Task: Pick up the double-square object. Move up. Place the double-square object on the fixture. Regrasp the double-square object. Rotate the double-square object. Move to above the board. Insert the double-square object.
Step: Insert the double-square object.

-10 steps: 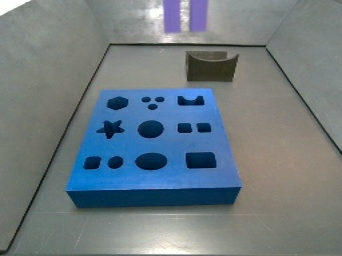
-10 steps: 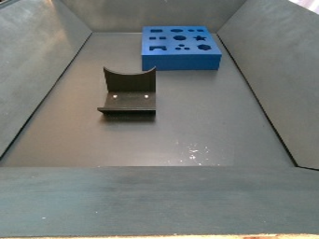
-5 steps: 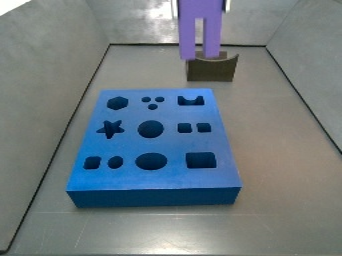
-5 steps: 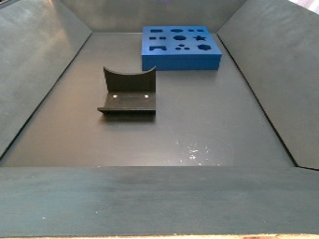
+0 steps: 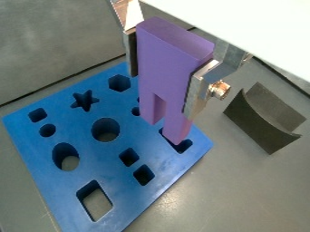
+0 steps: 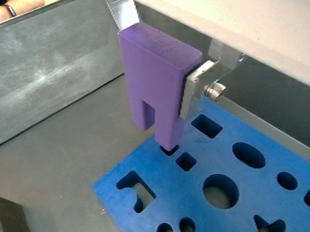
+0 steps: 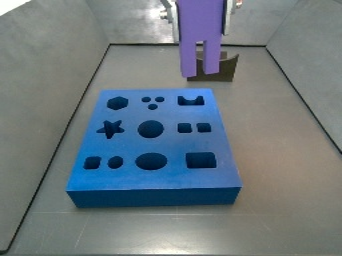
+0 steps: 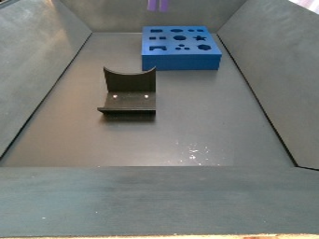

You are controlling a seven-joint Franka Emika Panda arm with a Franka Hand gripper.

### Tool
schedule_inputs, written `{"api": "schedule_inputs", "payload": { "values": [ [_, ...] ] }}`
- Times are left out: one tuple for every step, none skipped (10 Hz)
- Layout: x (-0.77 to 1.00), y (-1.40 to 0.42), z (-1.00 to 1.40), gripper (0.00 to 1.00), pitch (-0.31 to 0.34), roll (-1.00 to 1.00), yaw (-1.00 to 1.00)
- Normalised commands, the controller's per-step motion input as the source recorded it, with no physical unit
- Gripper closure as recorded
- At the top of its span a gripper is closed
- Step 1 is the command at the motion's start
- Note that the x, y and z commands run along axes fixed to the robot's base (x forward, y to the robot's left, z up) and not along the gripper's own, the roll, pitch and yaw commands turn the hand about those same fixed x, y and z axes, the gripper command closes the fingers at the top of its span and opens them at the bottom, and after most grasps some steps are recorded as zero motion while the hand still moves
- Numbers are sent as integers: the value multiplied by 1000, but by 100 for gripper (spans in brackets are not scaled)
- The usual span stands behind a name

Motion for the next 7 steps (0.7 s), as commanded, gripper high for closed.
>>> {"api": "schedule_inputs", "payload": {
  "values": [
    [0,0,-29,100,-3,0,0],
    [0,0,-20,100,0,0,0],
    [0,0,-20,100,0,0,0],
    [0,0,-11,100,0,11,0],
    [0,0,-63,100,0,20,0],
    [23,-31,-151,100,-29,43,0],
    [63,-60,-229,100,-83,43,6]
  ]
}}
